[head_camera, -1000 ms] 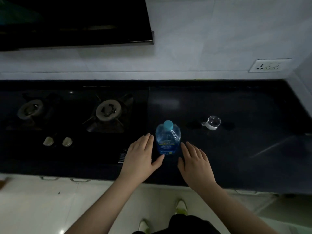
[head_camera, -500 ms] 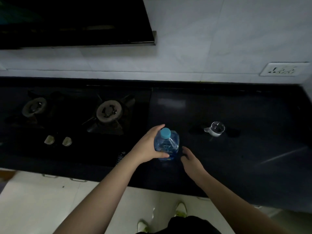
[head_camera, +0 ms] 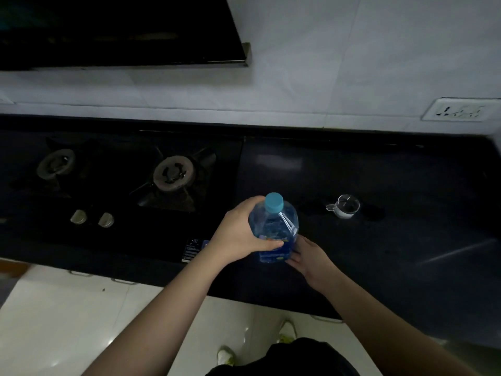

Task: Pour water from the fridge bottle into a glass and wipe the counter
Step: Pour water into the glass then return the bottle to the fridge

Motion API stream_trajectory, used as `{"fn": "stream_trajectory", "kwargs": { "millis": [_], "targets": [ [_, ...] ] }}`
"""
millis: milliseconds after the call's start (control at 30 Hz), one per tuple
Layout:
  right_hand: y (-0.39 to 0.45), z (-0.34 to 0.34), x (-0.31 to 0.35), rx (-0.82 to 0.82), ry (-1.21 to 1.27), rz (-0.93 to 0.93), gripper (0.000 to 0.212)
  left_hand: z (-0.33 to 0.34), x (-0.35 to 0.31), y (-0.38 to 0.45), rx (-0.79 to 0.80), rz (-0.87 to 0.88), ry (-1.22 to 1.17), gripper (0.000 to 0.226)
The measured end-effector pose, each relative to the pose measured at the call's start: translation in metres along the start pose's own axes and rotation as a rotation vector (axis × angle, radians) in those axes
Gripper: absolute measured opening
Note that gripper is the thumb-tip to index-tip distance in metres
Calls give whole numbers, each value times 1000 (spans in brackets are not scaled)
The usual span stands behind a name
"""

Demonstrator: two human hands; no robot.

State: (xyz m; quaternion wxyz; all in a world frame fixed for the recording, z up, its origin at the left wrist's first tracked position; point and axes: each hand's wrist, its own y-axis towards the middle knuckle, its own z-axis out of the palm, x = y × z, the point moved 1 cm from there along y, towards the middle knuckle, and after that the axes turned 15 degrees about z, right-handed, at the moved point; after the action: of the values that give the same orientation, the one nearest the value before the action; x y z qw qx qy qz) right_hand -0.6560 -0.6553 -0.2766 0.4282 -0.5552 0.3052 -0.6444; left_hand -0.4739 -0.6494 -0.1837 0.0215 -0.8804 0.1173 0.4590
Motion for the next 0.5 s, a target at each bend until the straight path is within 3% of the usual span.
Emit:
{"fn": "stream_trajectory", "kwargs": {
  "millis": [300, 500],
  "targets": [
    [-16, 0, 8, 208, 215, 120, 34, -20, -17, -21, -177, -32, -108, 88],
    [-35, 26, 9, 292, 157, 131, 39, -33, -26, -51, -300, -44, -115, 81]
  ]
}}
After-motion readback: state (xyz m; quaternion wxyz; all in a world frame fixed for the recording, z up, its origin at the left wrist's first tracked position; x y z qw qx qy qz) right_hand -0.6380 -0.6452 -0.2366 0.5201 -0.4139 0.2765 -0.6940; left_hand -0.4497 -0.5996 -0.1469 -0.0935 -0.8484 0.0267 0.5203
